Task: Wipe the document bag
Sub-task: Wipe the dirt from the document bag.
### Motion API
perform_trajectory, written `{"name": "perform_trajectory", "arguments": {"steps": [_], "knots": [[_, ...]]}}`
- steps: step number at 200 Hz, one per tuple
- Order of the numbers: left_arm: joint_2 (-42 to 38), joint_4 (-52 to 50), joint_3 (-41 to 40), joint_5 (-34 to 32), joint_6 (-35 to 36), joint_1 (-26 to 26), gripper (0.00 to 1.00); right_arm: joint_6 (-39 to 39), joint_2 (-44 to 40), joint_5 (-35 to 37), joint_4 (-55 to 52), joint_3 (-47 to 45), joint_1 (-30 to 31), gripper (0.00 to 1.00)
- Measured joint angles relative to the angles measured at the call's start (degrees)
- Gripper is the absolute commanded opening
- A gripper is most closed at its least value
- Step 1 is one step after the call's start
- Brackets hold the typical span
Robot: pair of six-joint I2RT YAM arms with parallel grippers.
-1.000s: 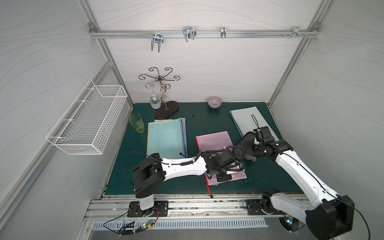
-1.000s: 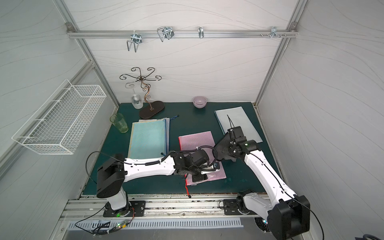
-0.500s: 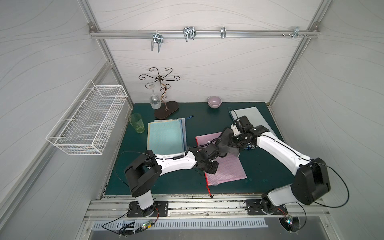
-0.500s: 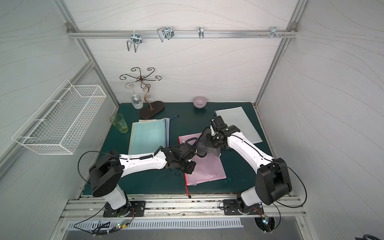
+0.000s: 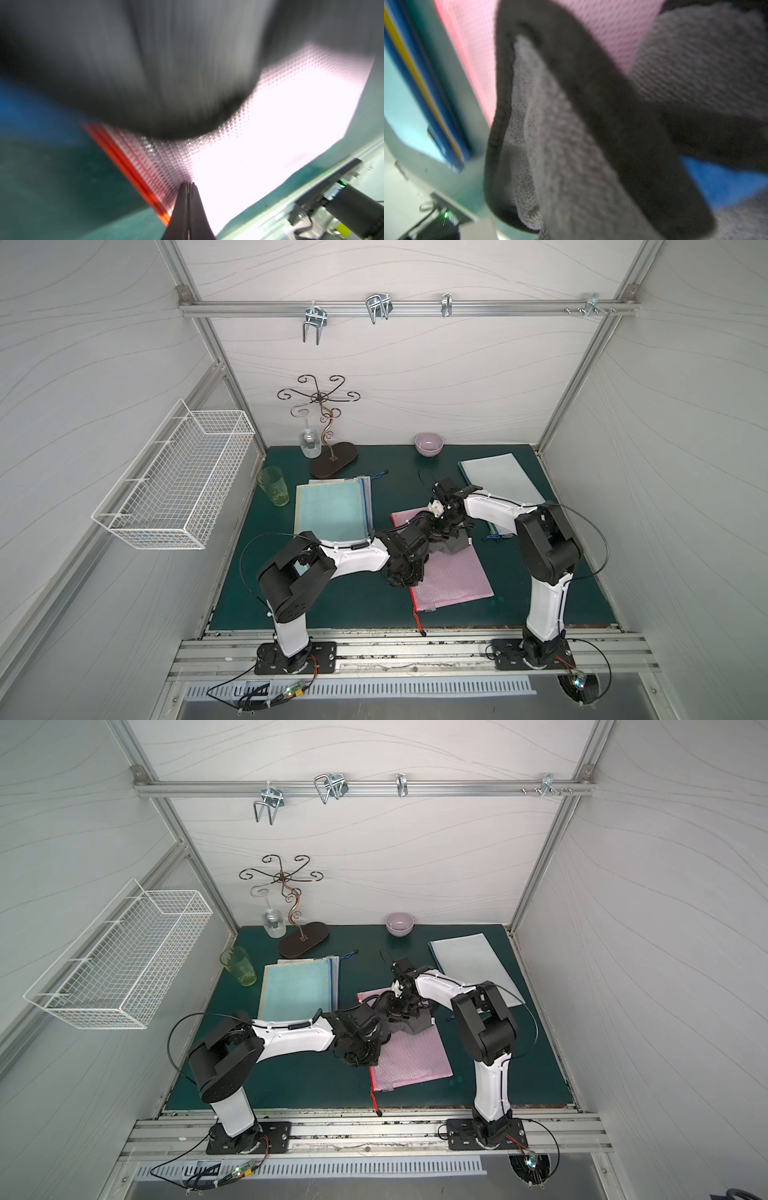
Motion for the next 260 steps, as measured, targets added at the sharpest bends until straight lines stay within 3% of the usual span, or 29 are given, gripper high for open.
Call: {"name": "perform_trajectory", "arguments": {"steps": [39, 58, 79, 109, 128, 146, 165, 199, 220, 260], "knots": [[0.4, 0.2, 0.2, 1.1, -0.6, 0.2, 0.0, -0.3, 0.2, 14.8, 0.5, 8.5, -5.7, 0.0], [0.4, 0.2, 0.2, 1.1, -0.7, 0.2, 0.0, -1.9, 0.0, 17.5, 0.3, 10.5, -5.8, 0.0], [0.4, 0.3, 0.2, 1.1, -0.7, 0.2, 0.0, -4.0, -2.9, 14.6, -0.3, 5.9, -2.8, 0.0], [0.3, 0.5, 0.0, 1.1, -0.9, 0.2, 0.0, -3.4, -9.4, 2.8, -1.0, -7.3, 5.1, 0.0], [0.1, 0.9, -0.2, 1.0, -0.9, 0.2, 0.0, -2.7, -8.0, 0.0, -1.6, -8.1, 6.9, 0.0], [-0.1, 1.2, -0.5, 0.9, -0.9, 0.2, 0.0, -2.1, -3.0, 1.4, -2.5, -2.8, 4.2, 0.0], [-0.4, 1.7, -0.9, 0.8, -1.2, 0.2, 0.0, -0.4, 1.4, 7.5, -2.1, 3.7, -1.7, 0.0], [-0.6, 2.2, -1.3, 0.8, -1.7, 0.2, 0.0, 0.4, 1.2, 17.0, -2.8, 6.7, -8.0, 0.0], [-0.6, 2.3, -1.4, 0.9, -1.7, 0.2, 0.0, 0.3, -3.0, 16.3, -3.7, 0.5, -4.2, 0.0], [-1.0, 3.6, -2.4, 1.2, -1.8, 0.5, 0.0, 5.2, -19.0, 11.1, -9.5, -21.0, 10.9, 0.0]]}}
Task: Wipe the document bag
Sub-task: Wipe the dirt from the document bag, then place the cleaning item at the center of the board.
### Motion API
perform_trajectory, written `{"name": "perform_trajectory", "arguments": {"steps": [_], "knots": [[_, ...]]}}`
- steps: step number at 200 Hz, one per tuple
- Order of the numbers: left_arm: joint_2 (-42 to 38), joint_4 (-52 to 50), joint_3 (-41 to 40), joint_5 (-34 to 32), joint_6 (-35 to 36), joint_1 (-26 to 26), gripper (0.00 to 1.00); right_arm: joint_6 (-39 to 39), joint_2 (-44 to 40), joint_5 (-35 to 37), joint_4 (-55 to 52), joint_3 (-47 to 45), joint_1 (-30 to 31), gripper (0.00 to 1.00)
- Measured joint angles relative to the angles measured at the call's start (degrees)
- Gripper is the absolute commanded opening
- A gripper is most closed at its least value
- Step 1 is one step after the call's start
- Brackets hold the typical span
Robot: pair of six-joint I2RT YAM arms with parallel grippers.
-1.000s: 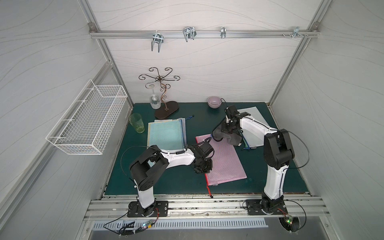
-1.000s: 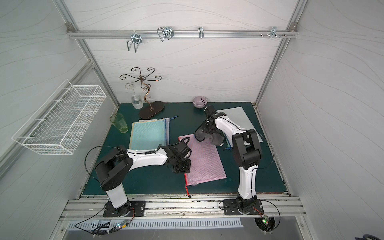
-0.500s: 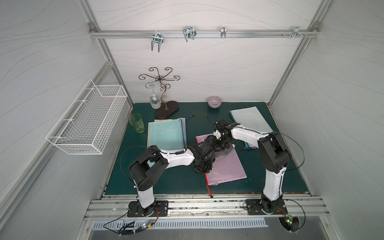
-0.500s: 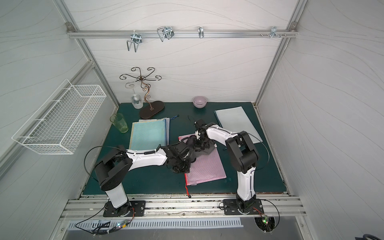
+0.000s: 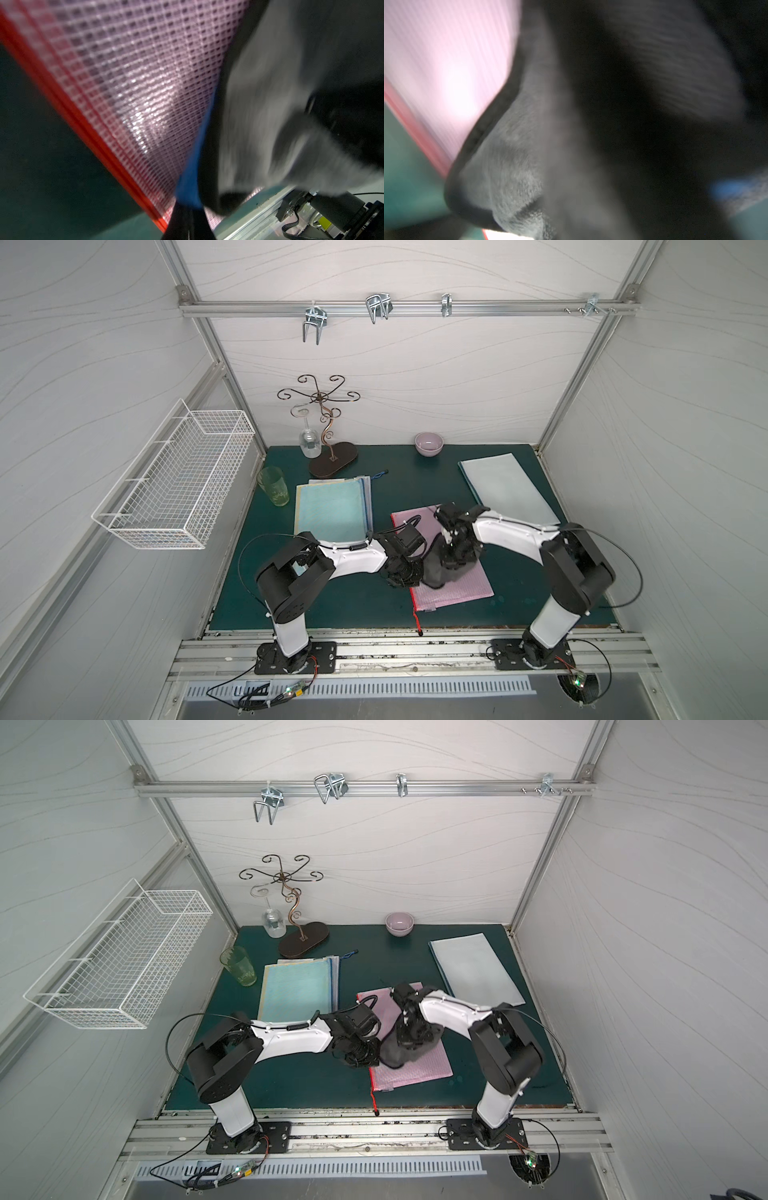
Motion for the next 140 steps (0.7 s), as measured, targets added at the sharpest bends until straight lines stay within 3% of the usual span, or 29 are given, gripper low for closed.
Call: {"name": "perform_trajectory", "arguments": {"steps": [21, 42, 93, 140], "knots": [[-0.1, 0.3, -0.2, 0.1, 0.0, 0.0, 0.0, 2.8, -7.3, -2.5, -3.3, -4.7, 3.7, 0.0], [-0.1, 0.3, -0.2, 0.1, 0.0, 0.0, 0.0, 5.0, -9.1, -3.3, -4.4, -5.4, 3.7, 0.0], [-0.3, 0.7, -0.5, 0.1, 0.0, 0.3, 0.0, 10.9, -15.0, 1.6, -4.5, -10.9, -21.2, 0.0], [-1.0, 2.1, -1.8, 0.3, -0.2, 0.7, 0.0, 15.2, -31.9, 7.9, -11.7, -13.7, -30.8, 0.0]]}}
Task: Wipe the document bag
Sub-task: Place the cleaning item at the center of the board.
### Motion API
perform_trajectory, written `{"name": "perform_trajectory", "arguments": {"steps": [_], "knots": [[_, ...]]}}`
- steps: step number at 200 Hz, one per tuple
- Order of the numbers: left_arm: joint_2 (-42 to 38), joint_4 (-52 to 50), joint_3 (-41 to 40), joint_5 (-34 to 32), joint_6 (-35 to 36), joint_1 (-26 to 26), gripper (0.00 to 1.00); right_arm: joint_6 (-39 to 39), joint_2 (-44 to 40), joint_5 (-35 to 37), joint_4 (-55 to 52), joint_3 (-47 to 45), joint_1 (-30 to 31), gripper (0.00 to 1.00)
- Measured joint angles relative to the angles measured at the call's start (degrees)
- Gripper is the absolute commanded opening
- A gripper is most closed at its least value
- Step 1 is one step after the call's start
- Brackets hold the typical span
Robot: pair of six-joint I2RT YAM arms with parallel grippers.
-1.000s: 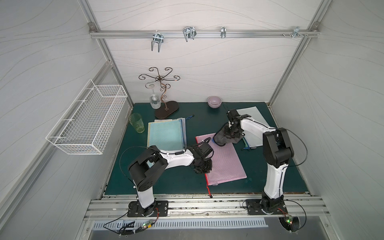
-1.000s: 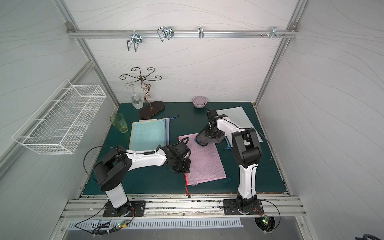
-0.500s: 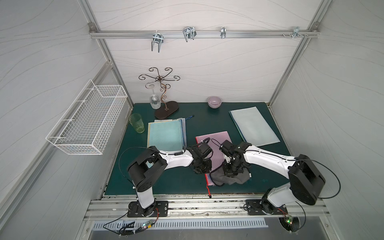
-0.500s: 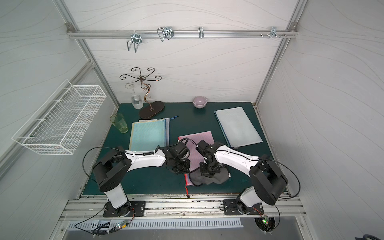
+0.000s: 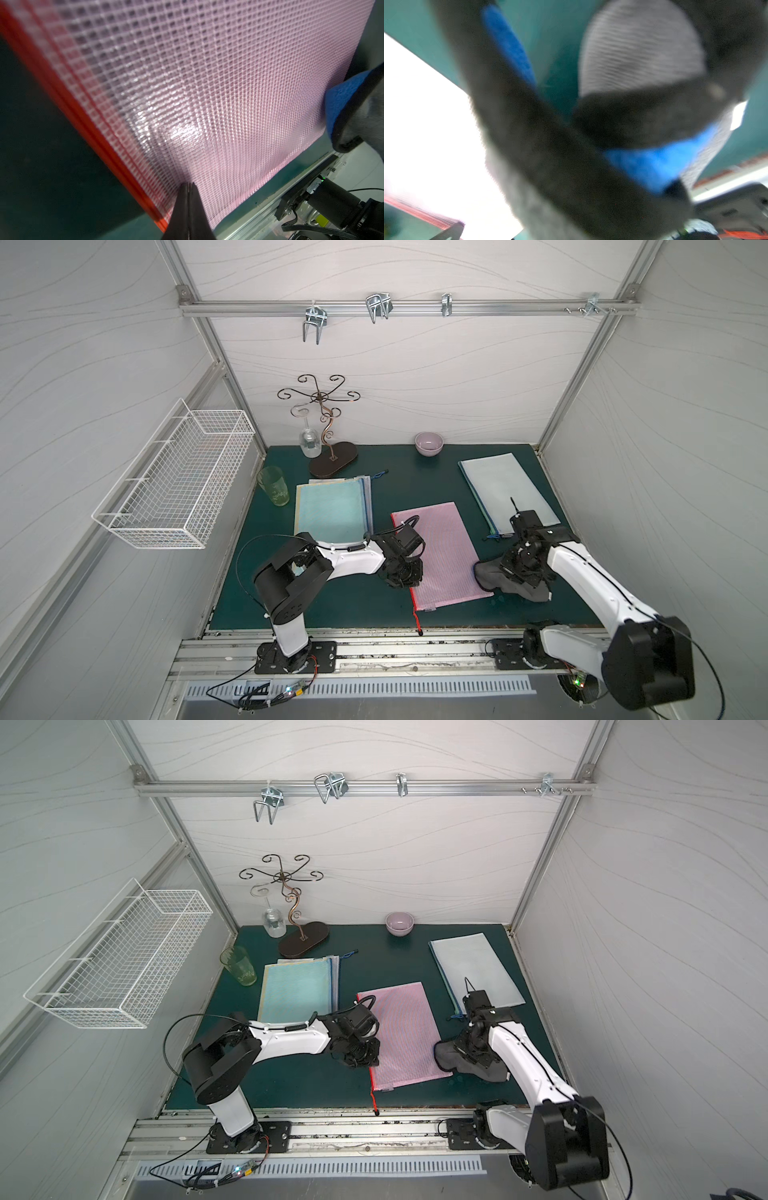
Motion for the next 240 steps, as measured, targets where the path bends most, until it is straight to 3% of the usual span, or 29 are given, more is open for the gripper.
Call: {"name": "perform_trajectory", "arguments": {"steps": [41, 44, 52, 57, 65, 69, 104, 140, 180, 210, 240], "knots": [[-1.3, 0.3, -1.4, -0.1, 0.0, 1.0, 0.0, 3.1, -12.4, 6.8, -6.4, -0.1, -3.5, 0.0], [-1.3, 0.3, -1.5, -0.2, 0.0, 1.0, 0.0, 3.5, -12.9, 7.2, -6.6, -0.1, -3.6, 0.03], [-1.6, 0.3, -1.8, -0.2, 0.0, 1.2, 0.0, 3.7, -13.9, 7.9, -6.8, -0.2, -4.0, 0.21], [-1.7, 0.4, -1.9, -0.2, 0.0, 1.3, 0.0, 3.8, -14.2, 8.2, -6.8, -0.2, -4.4, 0.43], [-1.9, 0.3, -2.1, -0.3, 0.0, 1.4, 0.0, 3.6, -14.1, 8.1, -6.6, -0.2, -5.0, 0.94], [-2.0, 0.3, -2.2, -0.4, 0.0, 1.5, 0.0, 3.1, -13.6, 7.7, -6.3, -0.2, -5.5, 0.99], [-5.0, -1.0, -3.3, -1.9, 0.3, 1.5, 0.0, -2.0, -6.1, 0.7, -3.1, -0.3, -7.5, 0.99], [-11.5, -3.7, -0.4, -3.9, 3.4, -0.8, 0.0, -4.4, -14.1, -2.6, -2.3, -0.5, -7.5, 0.99], [-12.6, -2.0, 7.5, -3.8, 7.0, -6.4, 0.16, -5.7, -13.9, -3.7, -1.0, -0.3, -7.5, 0.99], [-8.3, 1.3, 12.5, 0.0, 8.3, -8.7, 0.22, -6.0, -11.6, -4.6, 1.0, -1.0, -7.5, 0.98], [-0.9, 5.1, 17.4, 3.3, 8.4, -9.8, 0.22, -6.4, -13.2, -5.8, 2.7, -1.0, -7.4, 0.82]]}}
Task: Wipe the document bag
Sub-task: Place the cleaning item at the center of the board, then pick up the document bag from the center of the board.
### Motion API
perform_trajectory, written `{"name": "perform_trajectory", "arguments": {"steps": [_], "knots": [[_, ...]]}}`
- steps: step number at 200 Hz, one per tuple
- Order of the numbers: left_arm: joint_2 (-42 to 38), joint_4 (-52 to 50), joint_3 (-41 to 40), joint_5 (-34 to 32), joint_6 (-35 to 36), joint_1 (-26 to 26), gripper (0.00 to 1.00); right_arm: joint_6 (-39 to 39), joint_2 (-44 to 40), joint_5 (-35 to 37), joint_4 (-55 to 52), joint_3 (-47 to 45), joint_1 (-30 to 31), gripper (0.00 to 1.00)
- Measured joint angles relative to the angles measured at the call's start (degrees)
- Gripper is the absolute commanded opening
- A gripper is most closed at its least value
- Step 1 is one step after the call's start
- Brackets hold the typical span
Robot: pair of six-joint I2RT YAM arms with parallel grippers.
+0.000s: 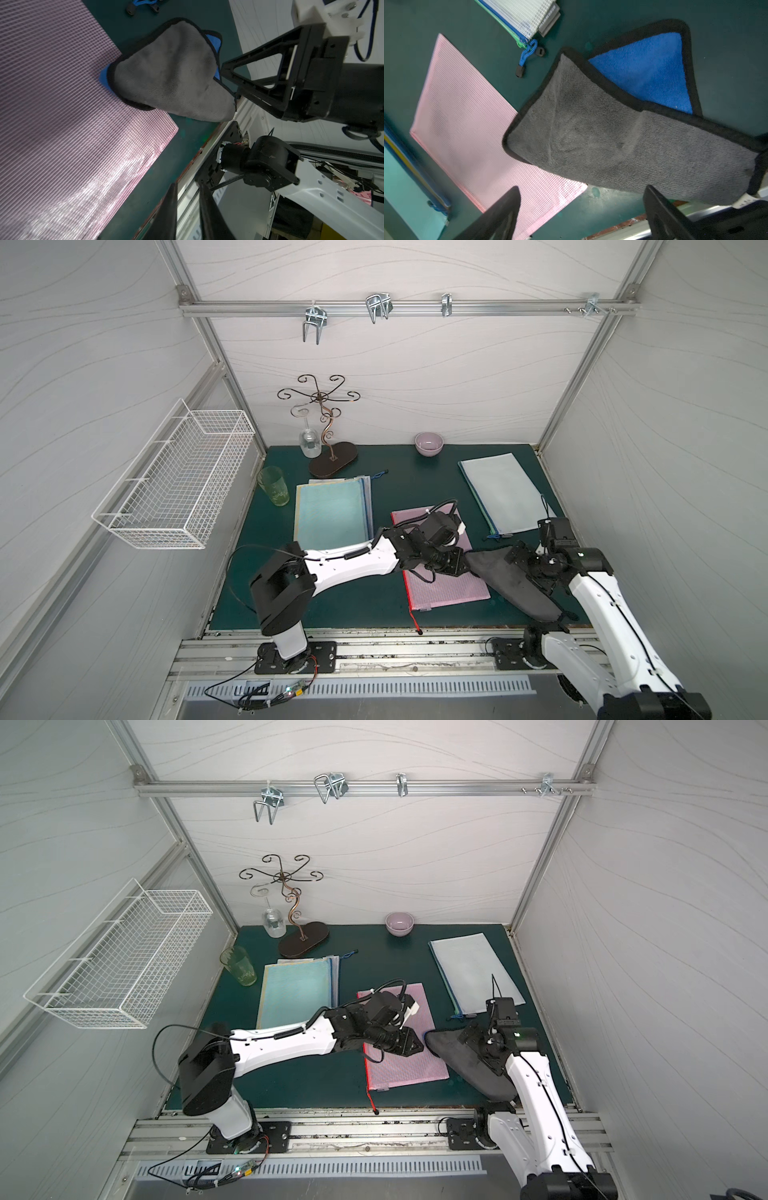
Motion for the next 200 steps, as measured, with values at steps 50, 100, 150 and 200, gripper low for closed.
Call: {"name": "perform_trajectory", "arguments": {"steps": [50, 100, 150, 200], "knots": [[1.4, -4.3, -1.4, -3.0, -2.6, 3.1, 0.18, -3.7, 7.8, -7.6, 5.4, 0.8, 7.5, 0.57], [3.8, -9.0, -5.6, -4.2, -5.8, 7.8, 0.2, -5.3, 26.3, -12.7, 9.3, 1.3, 20.0, 0.72], [6.6, -8.2, -7.3, -2.7, -8.1, 8.0, 0.21, -3.2, 28.9, -9.8, 8.7, 1.3, 21.9, 0.85], [5.9, -5.9, -10.6, -2.1, -8.9, 9.4, 0.21, -1.2, 35.2, -5.7, 8.6, 1.3, 23.1, 0.86]]}}
